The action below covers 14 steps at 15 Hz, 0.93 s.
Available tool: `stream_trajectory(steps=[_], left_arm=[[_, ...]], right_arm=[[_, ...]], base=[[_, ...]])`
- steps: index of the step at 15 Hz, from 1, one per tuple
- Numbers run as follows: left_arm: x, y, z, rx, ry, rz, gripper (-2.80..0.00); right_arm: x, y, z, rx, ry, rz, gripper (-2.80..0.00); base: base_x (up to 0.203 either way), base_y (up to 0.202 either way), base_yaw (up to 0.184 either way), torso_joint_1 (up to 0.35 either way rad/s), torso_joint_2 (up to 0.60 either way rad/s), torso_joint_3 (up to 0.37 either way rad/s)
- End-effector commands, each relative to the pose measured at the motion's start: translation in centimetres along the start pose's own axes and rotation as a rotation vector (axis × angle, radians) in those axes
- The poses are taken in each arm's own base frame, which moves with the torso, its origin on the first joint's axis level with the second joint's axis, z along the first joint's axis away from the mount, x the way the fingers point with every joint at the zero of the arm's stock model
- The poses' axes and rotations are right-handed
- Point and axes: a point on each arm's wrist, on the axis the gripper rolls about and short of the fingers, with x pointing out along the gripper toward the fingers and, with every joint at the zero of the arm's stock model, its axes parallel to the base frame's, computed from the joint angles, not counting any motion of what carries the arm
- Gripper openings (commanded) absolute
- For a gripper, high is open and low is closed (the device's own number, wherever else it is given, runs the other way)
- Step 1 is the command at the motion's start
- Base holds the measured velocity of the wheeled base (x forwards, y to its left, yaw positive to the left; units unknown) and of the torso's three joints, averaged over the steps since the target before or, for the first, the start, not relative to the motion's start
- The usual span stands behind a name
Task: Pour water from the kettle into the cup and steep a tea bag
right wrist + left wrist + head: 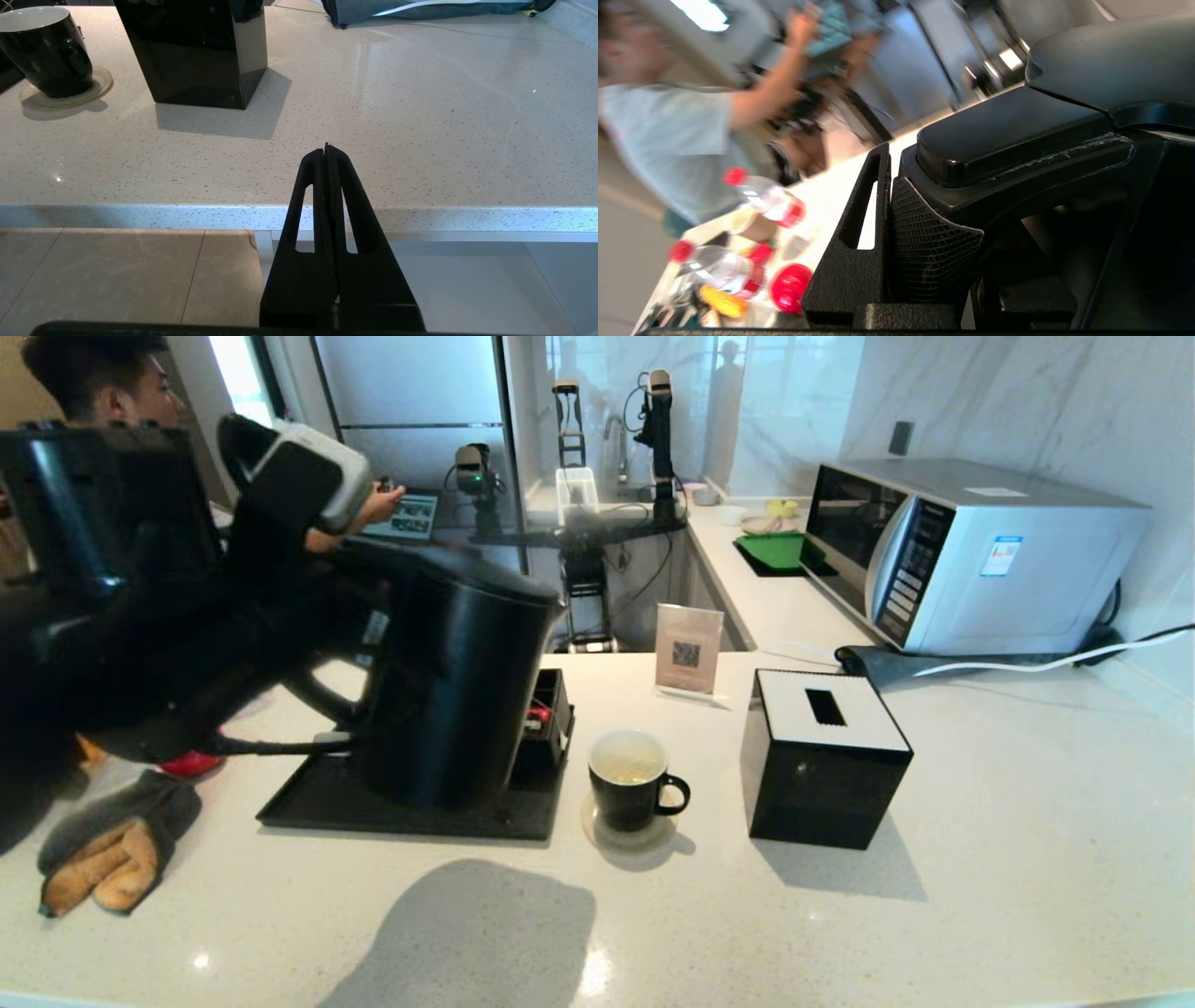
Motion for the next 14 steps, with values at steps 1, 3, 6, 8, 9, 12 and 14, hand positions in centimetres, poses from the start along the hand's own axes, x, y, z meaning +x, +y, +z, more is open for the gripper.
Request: stream_trajectory(steps=[1,3,6,8,9,12,14], left_arm=[[-0.1,2.6,-0.1,-0.047,-0.043,0.112,-2.8],[-0.1,4.5,-0.7,-0.083,-0.076,0.205,-2.8],[0.3,6.8,-2.3,-0.155,-0.108,0.34,-2.8],[0.4,8.1,-3.8,-0.187,-0.103,0.418,-2.8],[0.5,8.6,-4.7,-0.211,-0.1,0.452,-2.8],[1.6,9.8,-7.6,-0.27,-0.085,0.529,-2.8],[2.8,10.4,-9.4,-0.283,-0.105,0.55,-2.8]], right_arm=[[0.0,0.0,0.0,-0.001,0.002,0.0,-2.8],[0.0,0.0,0.0,-0.001,0.003,0.0,-2.8],[0.0,0.0,0.0,-0.001,0.004,0.0,-2.8],[0.0,0.0,0.0,-0.001,0.002,0.0,-2.8],[0.0,0.0,0.0,-0.001,0.0,0.0,-2.8],[0.0,0.0,0.0,-0.001,0.001,0.0,-2.8],[0.0,0.0,0.0,-0.001,0.002,0.0,-2.8]], base=[[0.0,0.0,0.0,0.0,0.0,0.0],[0.0,0.0,0.0,0.0,0.0,0.0],[0.0,0.0,0.0,0.0,0.0,0.0],[0.0,0.0,0.0,0.0,0.0,0.0],[0.0,0.0,0.0,0.0,0.0,0.0],[0.0,0.0,0.0,0.0,0.0,0.0],[0.0,0.0,0.0,0.0,0.0,0.0]])
